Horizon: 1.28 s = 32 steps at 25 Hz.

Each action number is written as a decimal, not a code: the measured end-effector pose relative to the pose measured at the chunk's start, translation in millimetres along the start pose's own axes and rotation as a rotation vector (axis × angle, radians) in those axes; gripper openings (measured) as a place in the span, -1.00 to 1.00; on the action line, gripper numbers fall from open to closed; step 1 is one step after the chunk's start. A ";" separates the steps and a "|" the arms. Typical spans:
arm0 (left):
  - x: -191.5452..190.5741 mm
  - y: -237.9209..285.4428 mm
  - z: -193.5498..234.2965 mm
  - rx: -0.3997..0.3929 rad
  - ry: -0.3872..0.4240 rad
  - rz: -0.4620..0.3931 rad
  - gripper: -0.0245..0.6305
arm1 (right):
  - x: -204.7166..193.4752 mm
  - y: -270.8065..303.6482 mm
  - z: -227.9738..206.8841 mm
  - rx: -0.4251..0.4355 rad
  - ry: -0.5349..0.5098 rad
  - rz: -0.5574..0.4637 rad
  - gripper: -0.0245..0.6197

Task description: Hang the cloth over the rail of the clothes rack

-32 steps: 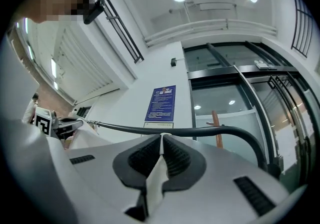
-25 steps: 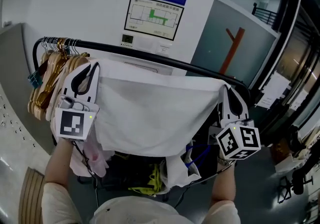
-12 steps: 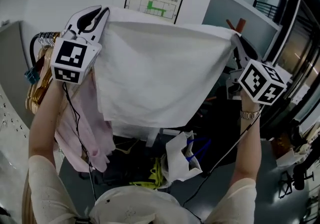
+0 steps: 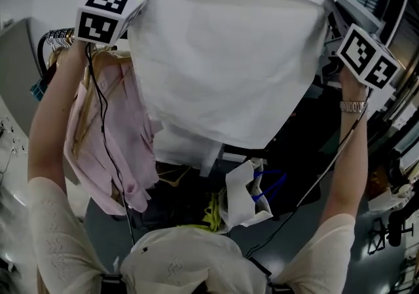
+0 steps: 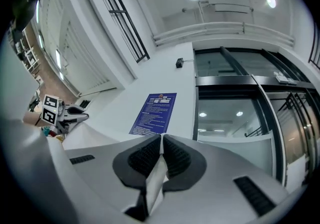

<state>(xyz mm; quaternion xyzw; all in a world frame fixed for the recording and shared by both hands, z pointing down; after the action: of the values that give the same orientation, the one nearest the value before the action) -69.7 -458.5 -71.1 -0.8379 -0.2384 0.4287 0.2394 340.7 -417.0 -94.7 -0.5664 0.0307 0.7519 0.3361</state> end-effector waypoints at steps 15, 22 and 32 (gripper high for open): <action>-39.9 50.6 -21.4 -0.192 0.152 0.149 -0.84 | -59.2 54.7 -51.3 0.197 0.255 0.182 -0.84; -46.5 54.3 -32.3 -0.231 0.235 0.203 -0.84 | -70.7 58.3 -57.0 0.235 0.307 0.239 -0.78; -52.0 47.8 -32.0 -0.180 0.255 0.273 -0.84 | -73.6 24.8 -103.9 0.146 0.367 0.201 -0.53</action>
<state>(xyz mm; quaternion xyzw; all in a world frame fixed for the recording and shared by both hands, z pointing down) -60.7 -533.1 -52.1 -0.9279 -0.1275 0.3246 0.1316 423.4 -515.2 -75.8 -0.6619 0.2022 0.6618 0.2882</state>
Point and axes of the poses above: the fingertips, and each gripper's own axes: y forward along the fingers, z to its left, x out of its top, the point moved 10 cm from there along -y, backward along the fingers, and after that the axes turned 15 degrees about x, right-handed, at the moved point
